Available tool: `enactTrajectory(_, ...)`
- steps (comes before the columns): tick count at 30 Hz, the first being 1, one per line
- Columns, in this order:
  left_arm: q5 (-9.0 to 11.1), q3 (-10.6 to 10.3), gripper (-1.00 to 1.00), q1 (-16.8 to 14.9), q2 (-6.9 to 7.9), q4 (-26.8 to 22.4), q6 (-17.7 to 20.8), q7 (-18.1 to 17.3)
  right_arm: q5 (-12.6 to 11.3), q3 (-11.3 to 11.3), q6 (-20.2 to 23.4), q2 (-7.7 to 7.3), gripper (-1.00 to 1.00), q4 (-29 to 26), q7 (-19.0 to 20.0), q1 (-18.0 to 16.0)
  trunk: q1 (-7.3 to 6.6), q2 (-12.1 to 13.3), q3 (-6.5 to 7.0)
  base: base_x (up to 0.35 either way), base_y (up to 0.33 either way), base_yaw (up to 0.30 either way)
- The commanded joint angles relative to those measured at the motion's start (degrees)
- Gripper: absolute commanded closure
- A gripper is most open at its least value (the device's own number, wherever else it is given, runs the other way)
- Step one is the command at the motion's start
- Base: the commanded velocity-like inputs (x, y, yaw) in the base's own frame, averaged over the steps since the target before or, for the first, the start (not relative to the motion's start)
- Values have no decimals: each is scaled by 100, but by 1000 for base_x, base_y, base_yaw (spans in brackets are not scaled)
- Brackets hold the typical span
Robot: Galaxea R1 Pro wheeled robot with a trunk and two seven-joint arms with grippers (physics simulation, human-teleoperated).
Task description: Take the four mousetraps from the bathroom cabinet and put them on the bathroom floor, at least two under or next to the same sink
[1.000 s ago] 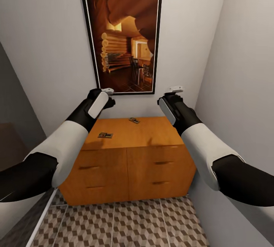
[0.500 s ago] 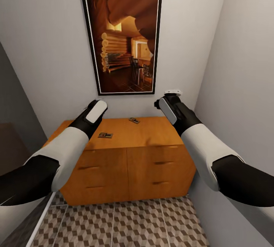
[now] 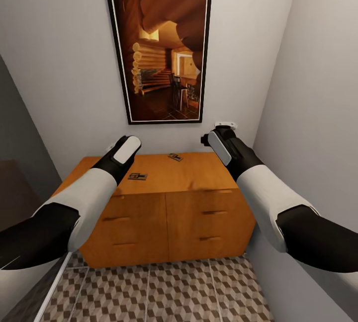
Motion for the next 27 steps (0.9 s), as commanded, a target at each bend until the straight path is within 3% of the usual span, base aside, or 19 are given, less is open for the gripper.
enactTrajectory(1,22,-39,-100,-6,5,-8,57,38,-61,26,11,-4,-100,-3,-56,-2,1,-6,-8,0,0,0)
enactTrajectory(11,23,-47,-100,-1,1,-31,62,37,-64,26,3,-1,-100,-1,-55,20,1,-6,-8,2,-18,0)
enactTrajectory(27,23,-52,-100,-3,8,-43,83,-30,-64,34,-4,16,-100,58,-45,32,1,-6,-8,81,-247,0)
